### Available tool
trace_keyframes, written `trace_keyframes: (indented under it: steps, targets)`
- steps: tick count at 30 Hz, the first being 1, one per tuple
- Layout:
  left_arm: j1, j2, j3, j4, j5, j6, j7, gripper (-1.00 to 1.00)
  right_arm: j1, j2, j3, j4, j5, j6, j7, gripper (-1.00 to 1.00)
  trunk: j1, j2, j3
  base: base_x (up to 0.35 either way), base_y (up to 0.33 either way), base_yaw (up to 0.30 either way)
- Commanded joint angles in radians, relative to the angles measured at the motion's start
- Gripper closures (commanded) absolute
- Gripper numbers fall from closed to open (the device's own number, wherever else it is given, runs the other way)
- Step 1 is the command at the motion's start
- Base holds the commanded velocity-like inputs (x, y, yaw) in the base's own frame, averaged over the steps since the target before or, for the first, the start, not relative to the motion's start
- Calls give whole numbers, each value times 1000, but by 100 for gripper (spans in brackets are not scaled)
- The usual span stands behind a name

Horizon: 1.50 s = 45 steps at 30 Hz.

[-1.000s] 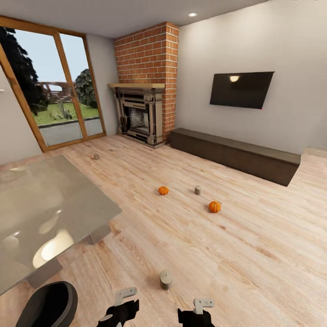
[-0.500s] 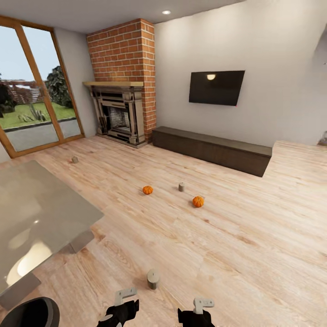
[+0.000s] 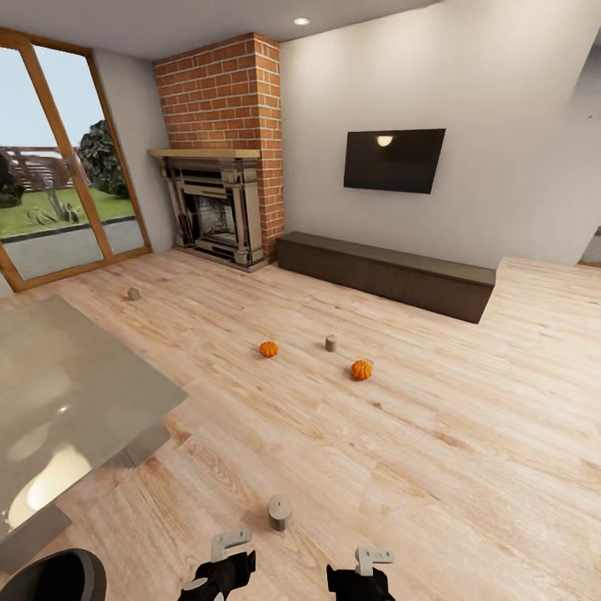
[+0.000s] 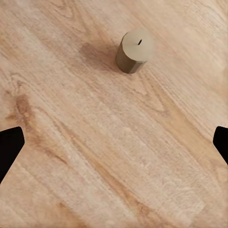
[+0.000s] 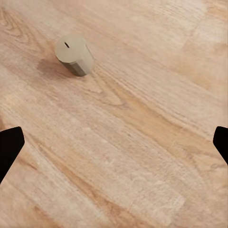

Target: Place each of the two pumpkins and all three candles from the living room inside a cabinet in the living room (use any cabinet), then make sure every cabinet is closed, and position the cauldron so it is next to a table in the living room.

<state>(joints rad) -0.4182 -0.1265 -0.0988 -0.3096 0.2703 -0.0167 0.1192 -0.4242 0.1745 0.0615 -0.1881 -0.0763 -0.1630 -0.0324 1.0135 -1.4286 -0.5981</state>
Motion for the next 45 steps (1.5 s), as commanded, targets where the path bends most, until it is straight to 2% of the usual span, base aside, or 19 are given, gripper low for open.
trace_keyframes:
  steps: [1,14,24,33,45]
  targets:
    - [-1,1,-9,0,9,-2,7,-100,-1,0,7,1,-8,-5,-3,-100,0,0,-1,44,-53,0]
    - [-1,1,-9,1,9,-2,7,-100,-1,0,6,1,-10,-3,-1,-100,0,0,0,169,-167,-219]
    - [0,0,-10,3,7,-2,7,-100,-1,0,8,2,-7,7,0,-100,0,0,10,219,-217,-197]
    - [0,0,-10,4,7,-2,7,-100,-1,0,8,1,-8,3,0,-100,0,0,11,122,-308,-55]
    - [-1,1,-10,7,7,-2,7,-100,-1,0,7,2,-9,7,0,-100,0,0,11,178,-291,-263]
